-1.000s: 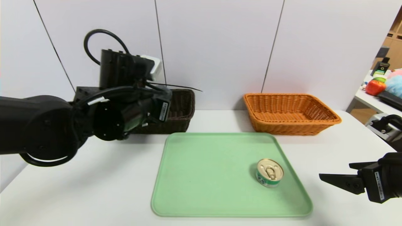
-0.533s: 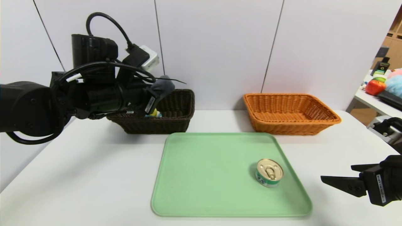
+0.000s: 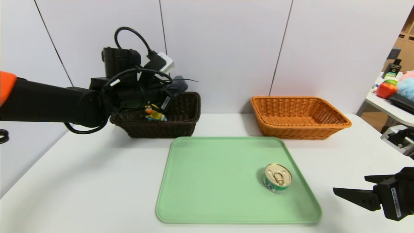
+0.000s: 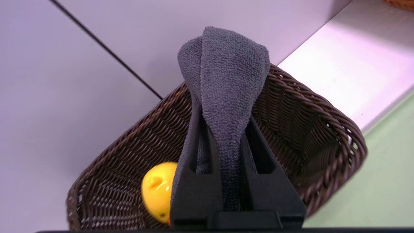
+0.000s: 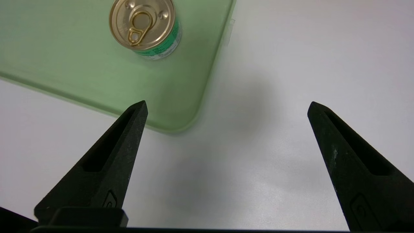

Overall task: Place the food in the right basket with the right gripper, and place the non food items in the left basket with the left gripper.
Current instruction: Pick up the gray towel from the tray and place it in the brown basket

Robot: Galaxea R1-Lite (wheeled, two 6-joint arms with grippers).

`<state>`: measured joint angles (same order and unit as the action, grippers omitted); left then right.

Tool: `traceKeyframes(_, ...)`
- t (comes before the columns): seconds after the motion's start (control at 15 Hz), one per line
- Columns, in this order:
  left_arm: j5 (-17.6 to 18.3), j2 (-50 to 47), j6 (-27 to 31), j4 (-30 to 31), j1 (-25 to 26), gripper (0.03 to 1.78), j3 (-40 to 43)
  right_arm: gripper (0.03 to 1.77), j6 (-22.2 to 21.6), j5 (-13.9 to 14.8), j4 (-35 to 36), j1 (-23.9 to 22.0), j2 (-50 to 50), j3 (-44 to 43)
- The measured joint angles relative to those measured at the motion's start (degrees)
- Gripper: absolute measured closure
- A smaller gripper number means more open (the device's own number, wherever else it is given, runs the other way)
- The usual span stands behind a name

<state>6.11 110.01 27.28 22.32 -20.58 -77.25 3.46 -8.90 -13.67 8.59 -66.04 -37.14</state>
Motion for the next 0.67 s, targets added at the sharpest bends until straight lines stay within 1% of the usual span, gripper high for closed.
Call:
traceKeyframes(0.13,-1.18,4.10,-0.13,1.38,0.05,1.62,-2.82,0.09,-0.07,-0.05,0.02,0.00,0.09,0.35)
traceKeyframes(0.27,-3.50,7.30,-0.37,1.63,0.18,1.62,-5.72,0.09,-0.16,-0.07,0.05,0.00,0.11,0.55)
traceKeyframes(0.53,-3.88,11.24,-1.51,1.46,0.29,1.62,-8.22,0.09,-0.24,-0.02,1.21,-0.05,-0.06,0.66)
traceKeyframes(0.67,-3.83,12.12,-1.66,1.27,0.24,1.26,-8.30,0.09,-0.22,0.09,1.33,-0.30,-0.13,0.66)
